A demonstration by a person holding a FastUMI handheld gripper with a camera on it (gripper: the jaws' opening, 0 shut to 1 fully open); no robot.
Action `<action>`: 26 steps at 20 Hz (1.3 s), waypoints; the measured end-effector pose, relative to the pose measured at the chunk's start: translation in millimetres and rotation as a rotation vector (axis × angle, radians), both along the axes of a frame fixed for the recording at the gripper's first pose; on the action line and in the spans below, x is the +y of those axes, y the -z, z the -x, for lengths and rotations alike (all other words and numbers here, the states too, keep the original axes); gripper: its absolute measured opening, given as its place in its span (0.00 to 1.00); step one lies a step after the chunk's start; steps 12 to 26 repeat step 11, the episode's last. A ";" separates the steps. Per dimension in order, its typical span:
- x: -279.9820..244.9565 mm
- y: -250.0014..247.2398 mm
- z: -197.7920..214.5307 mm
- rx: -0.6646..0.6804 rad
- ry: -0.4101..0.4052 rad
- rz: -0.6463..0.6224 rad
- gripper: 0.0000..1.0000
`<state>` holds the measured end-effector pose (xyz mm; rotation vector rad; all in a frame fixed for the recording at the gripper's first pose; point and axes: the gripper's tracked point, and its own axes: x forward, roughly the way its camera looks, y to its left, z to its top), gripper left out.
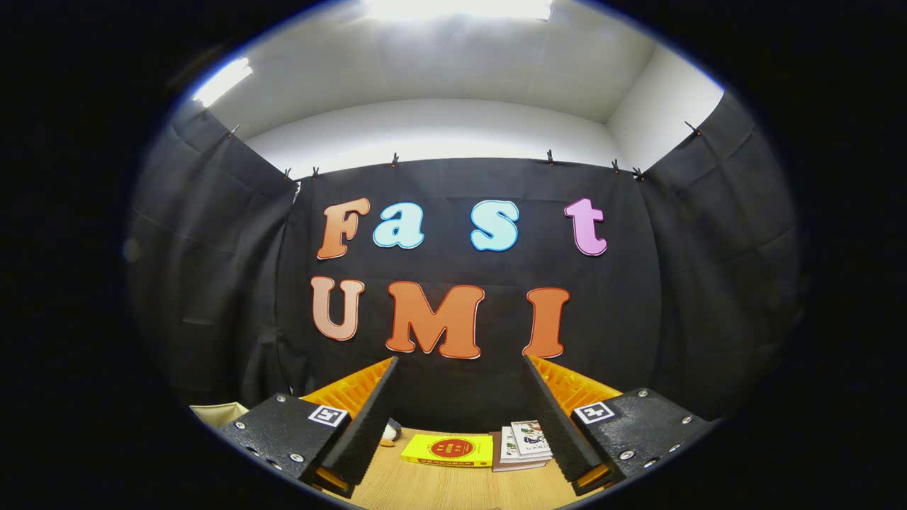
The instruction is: Open the storage box then place both shoes into the box .Put the left shoe in first, then the right shoe, with the right side of both shoes facing outward in a uniform manner.
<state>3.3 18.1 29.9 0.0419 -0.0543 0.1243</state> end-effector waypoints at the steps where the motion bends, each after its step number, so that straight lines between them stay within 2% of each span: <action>1: -0.8 0.4 0.4 0.001 0.003 0.004 1.00; 26: 4.8 -1.5 2.4 -0.007 -0.004 0.011 1.00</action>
